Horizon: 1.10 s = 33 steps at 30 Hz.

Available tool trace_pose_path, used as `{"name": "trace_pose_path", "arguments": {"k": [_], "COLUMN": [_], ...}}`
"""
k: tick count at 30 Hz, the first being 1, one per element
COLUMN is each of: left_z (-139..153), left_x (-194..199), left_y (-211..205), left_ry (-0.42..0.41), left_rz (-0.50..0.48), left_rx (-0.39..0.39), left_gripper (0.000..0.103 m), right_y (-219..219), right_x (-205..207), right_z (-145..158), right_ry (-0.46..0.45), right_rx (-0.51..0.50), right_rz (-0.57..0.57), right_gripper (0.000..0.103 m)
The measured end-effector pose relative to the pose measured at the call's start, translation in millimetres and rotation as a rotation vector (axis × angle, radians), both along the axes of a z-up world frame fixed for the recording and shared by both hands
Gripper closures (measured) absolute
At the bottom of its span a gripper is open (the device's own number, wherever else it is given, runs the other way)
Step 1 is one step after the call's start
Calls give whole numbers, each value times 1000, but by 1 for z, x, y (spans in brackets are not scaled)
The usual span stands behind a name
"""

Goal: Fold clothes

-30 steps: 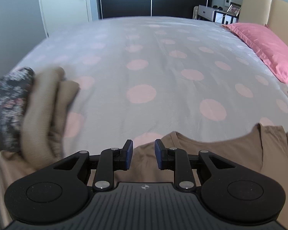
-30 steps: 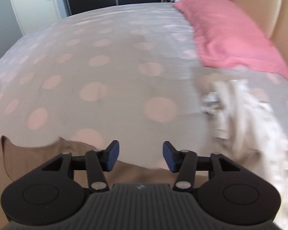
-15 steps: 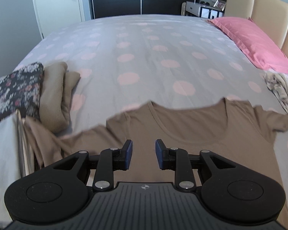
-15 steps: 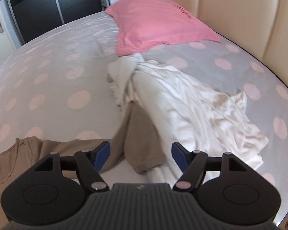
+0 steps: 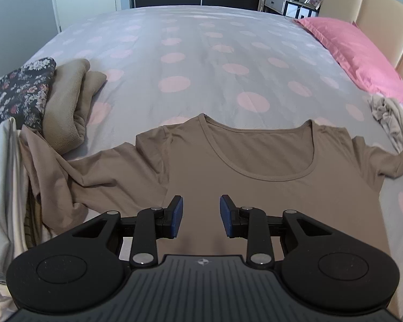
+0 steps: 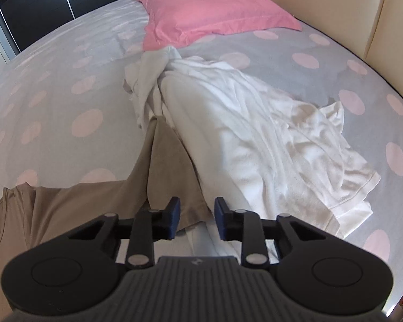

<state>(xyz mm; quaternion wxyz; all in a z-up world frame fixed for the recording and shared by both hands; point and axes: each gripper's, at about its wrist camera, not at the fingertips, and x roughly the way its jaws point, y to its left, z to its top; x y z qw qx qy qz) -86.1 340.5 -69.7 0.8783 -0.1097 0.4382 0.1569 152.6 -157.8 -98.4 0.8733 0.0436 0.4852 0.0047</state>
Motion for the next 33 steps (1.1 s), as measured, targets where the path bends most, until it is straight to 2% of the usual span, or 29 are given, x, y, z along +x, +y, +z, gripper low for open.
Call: {"name": "trace_pose_path", "arguments": {"k": [3, 4, 5, 6, 9, 13, 17, 20, 27, 33], "left_z": [-4, -5, -5, -6, -6, -7, -8, -8, -8, -8], "left_x": [-1, -1, -1, -1, 0, 2, 3, 4, 4, 4], "left_y": [1, 1, 2, 2, 2, -2, -9, -14, -20, -24], "left_ry": [10, 13, 16, 18, 24, 36, 46, 50, 57, 55], "left_rz": [8, 11, 14, 17, 17, -7, -39, -64, -99, -115], "left_rx": [2, 1, -1, -3, -7, -1, 14, 26, 43, 48], "left_gripper": [75, 75, 75, 75, 75, 75, 75, 75, 75, 75], "right_y": [3, 4, 4, 4, 5, 23, 60, 96, 179, 232], "right_x": [3, 4, 5, 5, 2, -8, -21, -32, -76, -109], "right_z": [-5, -7, -8, -7, 0, 26, 53, 60, 59, 46], "right_ry": [9, 9, 12, 14, 2, -63, -108, -69, -18, 76], "right_rx": [-28, -38, -44, -41, -13, 28, 45, 6, -58, -15], "right_rz": [9, 11, 11, 9, 16, 87, 219, 321, 609, 766], "right_gripper": [80, 85, 95, 98, 99, 99, 99, 99, 99, 99]}}
